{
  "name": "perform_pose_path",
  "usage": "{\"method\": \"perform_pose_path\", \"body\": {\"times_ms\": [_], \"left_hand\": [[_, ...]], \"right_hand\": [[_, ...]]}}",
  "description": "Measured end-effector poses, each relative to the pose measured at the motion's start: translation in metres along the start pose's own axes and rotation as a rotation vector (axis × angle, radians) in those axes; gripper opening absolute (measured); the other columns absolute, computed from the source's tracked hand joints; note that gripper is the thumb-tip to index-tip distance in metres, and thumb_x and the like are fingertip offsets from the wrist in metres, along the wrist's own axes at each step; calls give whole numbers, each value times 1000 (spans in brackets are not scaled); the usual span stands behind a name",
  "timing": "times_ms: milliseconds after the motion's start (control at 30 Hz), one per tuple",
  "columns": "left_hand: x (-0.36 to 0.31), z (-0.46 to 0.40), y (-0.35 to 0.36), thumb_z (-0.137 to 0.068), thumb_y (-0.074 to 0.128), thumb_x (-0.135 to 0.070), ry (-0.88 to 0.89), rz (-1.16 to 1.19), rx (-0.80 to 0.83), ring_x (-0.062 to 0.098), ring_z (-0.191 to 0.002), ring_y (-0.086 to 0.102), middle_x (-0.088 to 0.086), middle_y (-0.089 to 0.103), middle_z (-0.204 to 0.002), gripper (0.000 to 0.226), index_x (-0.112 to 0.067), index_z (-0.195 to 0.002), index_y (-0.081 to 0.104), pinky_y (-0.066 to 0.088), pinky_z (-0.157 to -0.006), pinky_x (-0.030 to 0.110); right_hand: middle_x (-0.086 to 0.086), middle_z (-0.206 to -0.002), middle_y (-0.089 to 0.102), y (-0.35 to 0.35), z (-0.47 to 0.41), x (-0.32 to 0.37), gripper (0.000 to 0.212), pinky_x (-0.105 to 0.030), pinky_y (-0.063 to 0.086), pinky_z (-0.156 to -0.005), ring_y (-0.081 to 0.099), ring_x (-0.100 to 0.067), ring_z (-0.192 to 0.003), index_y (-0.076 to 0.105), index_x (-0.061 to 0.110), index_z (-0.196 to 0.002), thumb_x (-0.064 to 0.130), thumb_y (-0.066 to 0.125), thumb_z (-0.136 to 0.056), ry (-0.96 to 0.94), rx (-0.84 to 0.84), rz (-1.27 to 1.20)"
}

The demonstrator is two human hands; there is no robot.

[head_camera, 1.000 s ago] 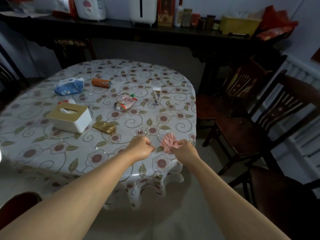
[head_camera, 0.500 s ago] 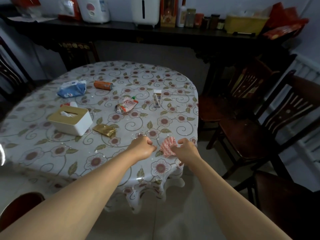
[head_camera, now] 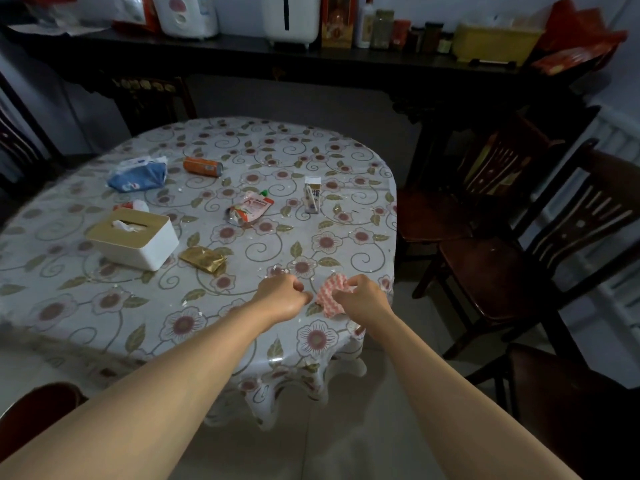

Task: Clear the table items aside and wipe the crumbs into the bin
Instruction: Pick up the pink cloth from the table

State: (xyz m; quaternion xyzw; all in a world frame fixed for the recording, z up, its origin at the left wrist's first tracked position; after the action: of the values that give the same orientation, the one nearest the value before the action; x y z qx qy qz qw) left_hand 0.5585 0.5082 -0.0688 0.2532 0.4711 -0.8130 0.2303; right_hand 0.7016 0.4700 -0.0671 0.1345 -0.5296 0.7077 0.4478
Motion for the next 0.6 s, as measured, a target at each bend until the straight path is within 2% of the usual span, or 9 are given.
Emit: {"method": "perform_pose_path", "body": {"times_ms": [67,133,200,267,400,467,600], "left_hand": [[0,-6,1,-89,59,-33,-20,-3,2,24,-103,63,8,63,-117,32,-15,-116,59,50,-87,34],[0,-12,1,-88,59,-33,-37,-7,-3,25,-107,61,9,61,-121,39,-15,-122,57,50,-90,34],[-1,-17,4,-88,59,-32,-44,-16,-4,26,-105,62,10,63,-116,31,-15,-114,60,51,-92,37],[-2,-20,9,-89,59,-30,-42,-15,8,26,-100,64,11,65,-109,26,-13,-108,62,51,-91,39],[1,-26,13,-90,58,-31,-55,-16,29,24,-104,62,9,62,-115,34,-13,-119,57,49,-90,36],[5,-29,15,-90,58,-30,-76,-24,34,25,-107,61,9,60,-118,37,-13,-122,55,48,-91,35],[13,-35,19,-91,56,-30,-89,-58,52,24,-102,61,10,62,-115,27,-16,-114,56,49,-88,36]], "right_hand": [[-17,-124,53,2,-8,-1,38,-41,46,-95,50,-31,-113,48,4,-124,20,50,-90,12,-4,-27],[-16,-126,52,4,-15,-2,40,-35,44,-90,48,-29,-115,48,7,-125,23,52,-88,19,0,-45],[-15,-128,51,6,-19,-5,41,-32,40,-89,48,-29,-116,47,7,-126,23,52,-89,22,13,-40],[-16,-127,51,4,-23,-6,38,-35,43,-94,47,-30,-117,48,4,-125,19,48,-90,23,20,-14],[-18,-128,50,7,-33,-10,36,-41,42,-101,47,-32,-117,47,-1,-125,13,44,-92,3,51,50],[-17,-129,50,13,-39,-15,40,-38,43,-98,47,-31,-118,43,3,-130,16,46,-91,15,53,44],[-16,-133,48,26,-52,-30,49,-33,41,-89,49,-31,-118,38,6,-137,14,48,-89,71,55,40]]}}
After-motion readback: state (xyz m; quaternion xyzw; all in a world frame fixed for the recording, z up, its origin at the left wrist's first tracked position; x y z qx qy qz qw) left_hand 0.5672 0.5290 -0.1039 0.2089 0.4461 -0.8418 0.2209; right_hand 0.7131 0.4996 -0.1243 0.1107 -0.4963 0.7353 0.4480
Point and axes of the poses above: each hand's wrist, its own z-axis away from the middle knuckle, its own y-axis out of the palm, x = y × z, the point moved 2 cm from there along -z, towards the middle knuckle
